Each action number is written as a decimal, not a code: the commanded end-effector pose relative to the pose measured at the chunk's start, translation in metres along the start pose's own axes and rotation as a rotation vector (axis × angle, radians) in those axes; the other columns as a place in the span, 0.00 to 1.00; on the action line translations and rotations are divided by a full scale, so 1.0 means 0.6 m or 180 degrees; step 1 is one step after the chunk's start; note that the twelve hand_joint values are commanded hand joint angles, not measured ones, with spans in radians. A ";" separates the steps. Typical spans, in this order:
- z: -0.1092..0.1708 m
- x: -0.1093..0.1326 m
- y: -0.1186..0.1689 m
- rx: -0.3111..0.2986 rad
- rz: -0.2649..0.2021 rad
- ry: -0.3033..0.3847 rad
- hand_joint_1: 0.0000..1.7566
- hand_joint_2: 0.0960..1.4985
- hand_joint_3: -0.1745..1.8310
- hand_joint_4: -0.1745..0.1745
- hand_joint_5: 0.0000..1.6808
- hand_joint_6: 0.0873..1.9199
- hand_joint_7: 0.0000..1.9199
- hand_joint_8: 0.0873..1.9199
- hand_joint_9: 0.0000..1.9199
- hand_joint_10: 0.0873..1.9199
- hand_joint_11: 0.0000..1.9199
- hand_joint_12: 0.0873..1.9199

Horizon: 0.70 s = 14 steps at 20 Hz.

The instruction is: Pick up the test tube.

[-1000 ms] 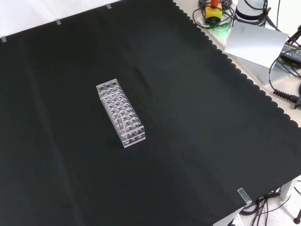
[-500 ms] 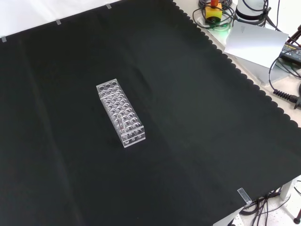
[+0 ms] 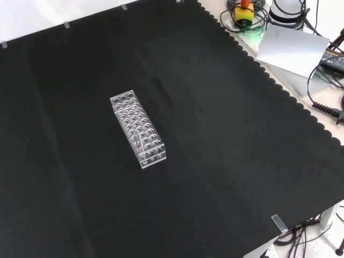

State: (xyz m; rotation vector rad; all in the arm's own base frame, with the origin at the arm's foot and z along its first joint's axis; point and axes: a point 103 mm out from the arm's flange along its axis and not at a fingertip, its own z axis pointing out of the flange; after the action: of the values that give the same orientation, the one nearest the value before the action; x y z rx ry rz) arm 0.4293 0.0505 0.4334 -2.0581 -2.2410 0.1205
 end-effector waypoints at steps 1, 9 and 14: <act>0.058 0.051 0.096 0.0217 -0.0218 -0.0050 0.39 0.50 0.32 0.15 0.20 0.00 0.19 0.45 0.16 0.46 0.01 0.82; 0.119 0.072 0.161 0.0461 -0.0253 -0.0116 0.39 0.50 0.32 0.14 0.23 0.00 0.21 0.46 0.18 0.46 0.02 0.81; 0.152 0.095 0.189 0.0598 -0.0362 -0.0167 0.39 0.50 0.32 0.14 0.24 0.00 0.23 0.46 0.19 0.45 0.02 0.81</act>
State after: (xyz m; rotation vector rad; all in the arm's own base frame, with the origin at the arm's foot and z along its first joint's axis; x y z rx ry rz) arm 0.5097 0.0950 0.3530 -1.9118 -2.2443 0.2949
